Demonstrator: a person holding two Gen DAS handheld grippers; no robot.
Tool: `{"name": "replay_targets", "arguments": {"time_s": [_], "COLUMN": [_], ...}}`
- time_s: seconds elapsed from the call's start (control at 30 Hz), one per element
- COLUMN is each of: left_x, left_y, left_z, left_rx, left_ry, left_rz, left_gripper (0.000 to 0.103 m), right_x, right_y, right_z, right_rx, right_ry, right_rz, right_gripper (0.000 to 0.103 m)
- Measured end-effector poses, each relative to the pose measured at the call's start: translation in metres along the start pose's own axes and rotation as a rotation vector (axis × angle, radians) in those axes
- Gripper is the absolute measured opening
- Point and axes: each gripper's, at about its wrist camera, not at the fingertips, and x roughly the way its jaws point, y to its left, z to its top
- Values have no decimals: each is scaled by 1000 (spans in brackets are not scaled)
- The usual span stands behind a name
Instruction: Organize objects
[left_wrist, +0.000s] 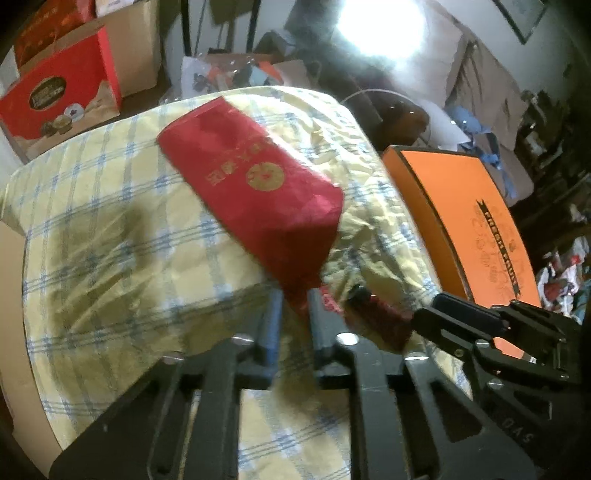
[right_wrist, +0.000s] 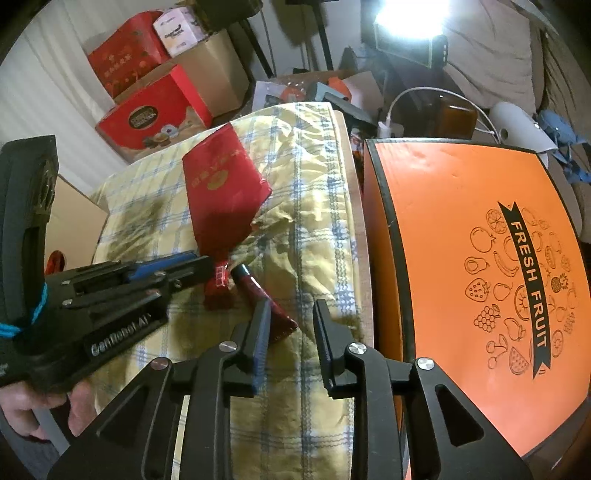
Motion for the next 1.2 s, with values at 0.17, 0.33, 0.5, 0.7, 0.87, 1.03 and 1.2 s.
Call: {"name": "replay_targets", "arguments": {"time_s": [0.17, 0.33, 0.5, 0.7, 0.87, 1.03, 1.2], "left_x": [-4, -10, -16, -12, -8, 2, 6], "left_y": [13, 13, 13, 11, 2, -17, -30], "left_z": [-1, 0, 3, 3, 4, 2, 2], "left_rx": [-51, -55, -71, -81, -72, -23, 30], "left_ry": [9, 4, 2, 17, 26, 43, 23], "left_rz": [-47, -69, -87, -89, -97, -60, -21], "left_gripper": [3, 3, 5, 19, 31, 31, 14], "right_x": [1, 10, 22, 30, 24, 14, 6], "right_y": [4, 14, 27, 39, 21, 6, 2], "right_z": [2, 1, -1, -1, 2, -1, -3], "right_rx": [-13, -64, -137, -214, -125, -60, -36], "right_ry": [-10, -2, 0, -6, 2, -4, -1], "right_rz": [5, -6, -54, -132, -69, -32, -27], "right_gripper": [28, 28, 33, 26, 18, 18, 18]}}
